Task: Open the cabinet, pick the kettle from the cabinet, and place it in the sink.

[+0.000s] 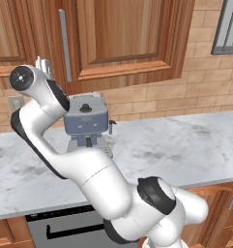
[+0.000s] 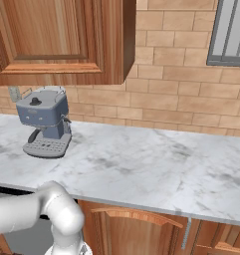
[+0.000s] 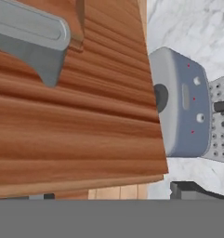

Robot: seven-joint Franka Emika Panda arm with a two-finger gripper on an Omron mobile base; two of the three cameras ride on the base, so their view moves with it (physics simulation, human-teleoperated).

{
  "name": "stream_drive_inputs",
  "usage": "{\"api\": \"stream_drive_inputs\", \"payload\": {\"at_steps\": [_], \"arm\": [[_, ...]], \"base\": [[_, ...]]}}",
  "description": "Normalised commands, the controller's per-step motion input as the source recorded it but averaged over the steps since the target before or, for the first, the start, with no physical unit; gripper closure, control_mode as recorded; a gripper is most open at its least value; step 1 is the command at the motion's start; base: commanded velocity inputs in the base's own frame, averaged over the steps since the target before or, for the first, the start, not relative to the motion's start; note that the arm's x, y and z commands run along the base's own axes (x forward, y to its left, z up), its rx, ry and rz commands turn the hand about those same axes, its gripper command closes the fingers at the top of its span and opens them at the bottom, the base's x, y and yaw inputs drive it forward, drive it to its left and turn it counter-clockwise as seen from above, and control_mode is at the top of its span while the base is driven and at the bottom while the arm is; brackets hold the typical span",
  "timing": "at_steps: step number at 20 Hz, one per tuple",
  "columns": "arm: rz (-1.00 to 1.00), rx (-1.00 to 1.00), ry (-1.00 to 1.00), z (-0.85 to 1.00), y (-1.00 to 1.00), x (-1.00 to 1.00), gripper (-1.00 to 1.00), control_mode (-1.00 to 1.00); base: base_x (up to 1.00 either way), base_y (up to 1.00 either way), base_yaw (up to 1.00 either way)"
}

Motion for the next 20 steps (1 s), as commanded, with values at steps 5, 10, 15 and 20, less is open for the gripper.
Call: {"api": "stream_drive_inputs", "payload": {"at_steps": [5,10,15,20], "arm": [[-0.21,0.15,-0.01,-0.06,0.28,-0.02,-1.0,-1.0],[-0.21,0.16,-0.02,0.0,0.19,-0.29,-1.0,-1.0],[-0.23,0.16,-0.02,0.0,0.12,-0.37,-1.0,-1.0],[-0.22,0.19,-0.04,0.0,0.05,-0.42,-1.0,-1.0]], "base": [[0.0,0.0,0.0],[0.0,0.0,0.0],[0.0,0.0,0.0],[0.0,0.0,0.0]]}}
